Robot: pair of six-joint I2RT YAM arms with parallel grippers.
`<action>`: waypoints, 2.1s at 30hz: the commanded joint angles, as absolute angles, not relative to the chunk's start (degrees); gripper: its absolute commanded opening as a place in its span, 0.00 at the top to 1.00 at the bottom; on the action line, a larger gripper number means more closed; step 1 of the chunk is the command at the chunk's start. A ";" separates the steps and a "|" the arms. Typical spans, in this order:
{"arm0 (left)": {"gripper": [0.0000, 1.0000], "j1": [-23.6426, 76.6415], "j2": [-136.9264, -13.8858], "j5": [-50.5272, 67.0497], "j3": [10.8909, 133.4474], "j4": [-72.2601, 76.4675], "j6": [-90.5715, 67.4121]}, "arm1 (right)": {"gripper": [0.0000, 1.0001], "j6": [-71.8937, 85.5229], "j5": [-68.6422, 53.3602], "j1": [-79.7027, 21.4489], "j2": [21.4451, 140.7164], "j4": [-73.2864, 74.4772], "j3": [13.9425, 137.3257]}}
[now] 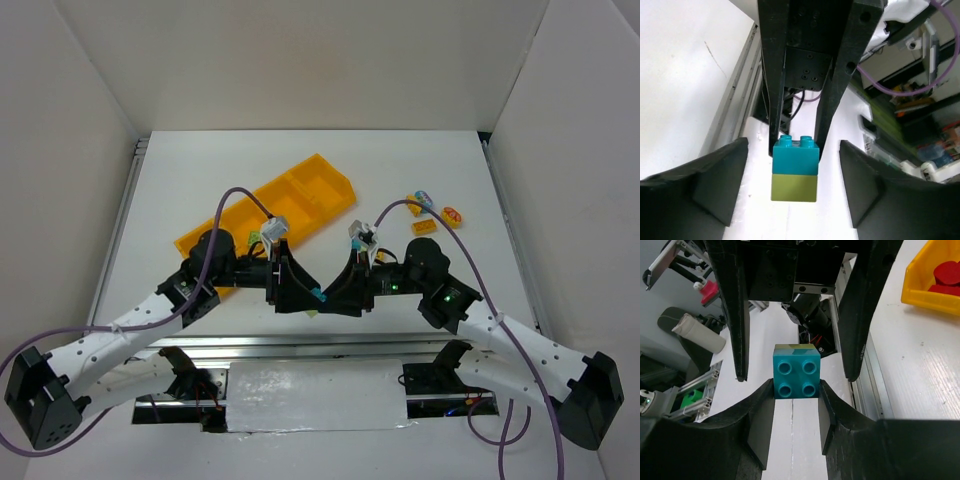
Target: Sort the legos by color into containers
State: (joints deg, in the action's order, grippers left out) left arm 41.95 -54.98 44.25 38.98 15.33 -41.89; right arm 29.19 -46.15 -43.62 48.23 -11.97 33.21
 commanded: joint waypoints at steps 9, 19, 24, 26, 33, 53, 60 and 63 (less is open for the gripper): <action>0.00 42.36 -49.23 33.86 40.25 11.70 -39.38 | 1.00 29.62 -42.55 -43.51 47.55 -15.65 32.69; 0.01 42.45 -45.26 31.28 37.53 9.84 -37.00 | 1.00 34.79 -39.11 -42.89 45.00 -16.07 33.40; 0.03 42.36 -46.41 32.61 37.00 12.04 -37.71 | 1.00 35.60 -39.64 -42.80 43.95 -17.05 33.57; 0.06 42.45 -46.67 33.22 36.91 12.48 -37.71 | 1.00 35.77 -40.08 -42.80 43.77 -16.79 34.01; 0.45 42.45 -46.41 35.68 36.83 14.68 -38.41 | 1.00 35.60 -38.23 -42.89 43.24 -15.47 34.01; 1.00 42.36 -48.43 39.55 37.27 16.00 -38.58 | 0.49 35.69 -39.82 -42.80 44.21 -17.93 33.66; 1.00 42.36 -48.69 39.55 37.26 15.47 -38.15 | 0.81 35.07 -39.73 -42.80 44.12 -17.40 34.19; 1.00 42.45 -48.17 37.89 37.79 14.33 -37.71 | 1.00 34.54 -39.99 -42.80 44.47 -16.79 34.36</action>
